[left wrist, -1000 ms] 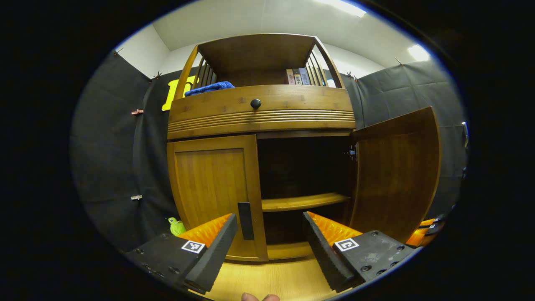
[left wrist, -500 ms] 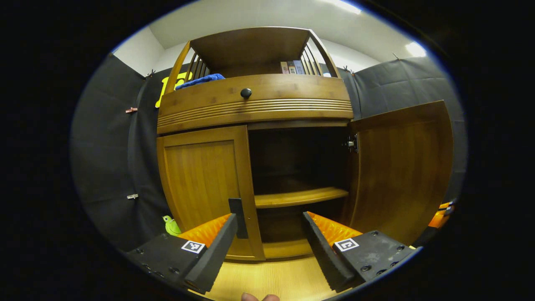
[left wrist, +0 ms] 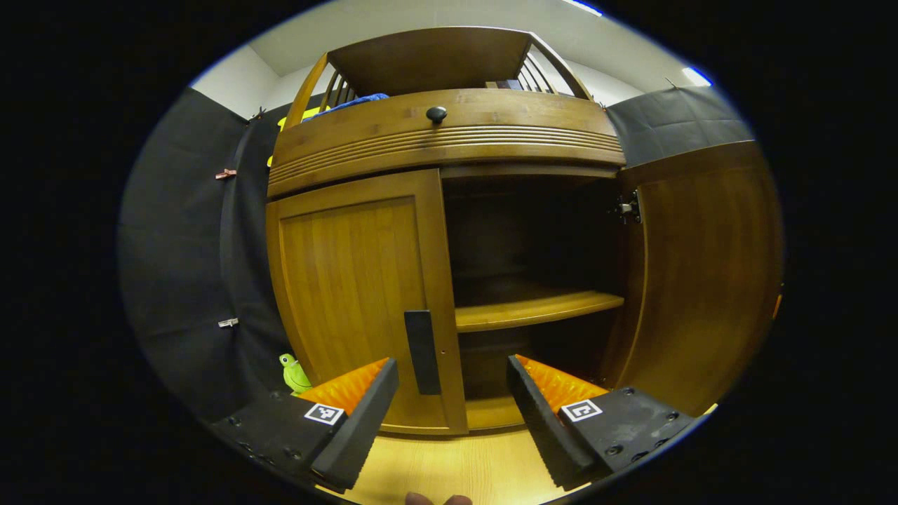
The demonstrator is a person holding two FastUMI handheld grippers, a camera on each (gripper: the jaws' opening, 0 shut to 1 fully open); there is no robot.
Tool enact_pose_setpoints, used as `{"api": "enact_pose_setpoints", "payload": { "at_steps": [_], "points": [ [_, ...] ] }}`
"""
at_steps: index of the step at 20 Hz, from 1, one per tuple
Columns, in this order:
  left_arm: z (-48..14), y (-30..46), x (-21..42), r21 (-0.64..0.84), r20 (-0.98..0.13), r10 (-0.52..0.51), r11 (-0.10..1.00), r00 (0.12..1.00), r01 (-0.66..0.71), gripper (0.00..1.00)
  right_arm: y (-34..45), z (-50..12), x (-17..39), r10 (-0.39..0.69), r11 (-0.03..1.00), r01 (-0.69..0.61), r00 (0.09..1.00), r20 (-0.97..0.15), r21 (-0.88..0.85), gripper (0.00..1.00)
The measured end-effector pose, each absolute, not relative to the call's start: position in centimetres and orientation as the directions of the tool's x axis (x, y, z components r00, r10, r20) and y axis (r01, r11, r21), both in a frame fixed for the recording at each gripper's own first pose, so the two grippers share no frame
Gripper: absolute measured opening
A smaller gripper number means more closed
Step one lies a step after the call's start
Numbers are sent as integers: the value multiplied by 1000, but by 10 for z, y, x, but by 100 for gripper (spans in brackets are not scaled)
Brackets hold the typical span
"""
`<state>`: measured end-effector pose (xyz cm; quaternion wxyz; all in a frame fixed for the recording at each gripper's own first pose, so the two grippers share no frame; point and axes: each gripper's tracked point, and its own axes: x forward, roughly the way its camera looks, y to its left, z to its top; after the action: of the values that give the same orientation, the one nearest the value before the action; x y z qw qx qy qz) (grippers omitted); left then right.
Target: Open the right door of the double-door shoe cabinet with the right hand, and open the left door with the left hand.
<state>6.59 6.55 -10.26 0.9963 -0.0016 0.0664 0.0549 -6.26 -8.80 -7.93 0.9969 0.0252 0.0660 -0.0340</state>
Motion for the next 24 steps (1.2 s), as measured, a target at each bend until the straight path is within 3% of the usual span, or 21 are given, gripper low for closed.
{"api": "enact_pose_setpoints", "payload": {
  "at_steps": [4,14,18,19,21,24],
  "points": [
    [-112,84,94,-1,-121,117,993,986,-118,94,-60,-56,-85,-44,999,47,991,-123,18,98],
    [-157,111,157,-65,-164,87,993,983,-99,70,21,-26,-99,-14,1000,15,995,-99,10,98],
    [-163,103,173,-96,-174,18,995,985,-35,57,33,-31,-101,-41,999,40,993,-110,-12,98],
    [-164,103,175,-82,-177,29,996,984,-44,46,36,-30,-101,-49,999,48,993,-111,-19,98],
    [-163,104,173,-55,-177,47,997,983,-58,36,40,-29,-101,-62,998,61,992,-111,-14,98],
    [-166,103,171,-77,-201,28,996,979,-44,32,47,-30,-103,-82,997,81,990,-112,-6,98]
  ]
}}
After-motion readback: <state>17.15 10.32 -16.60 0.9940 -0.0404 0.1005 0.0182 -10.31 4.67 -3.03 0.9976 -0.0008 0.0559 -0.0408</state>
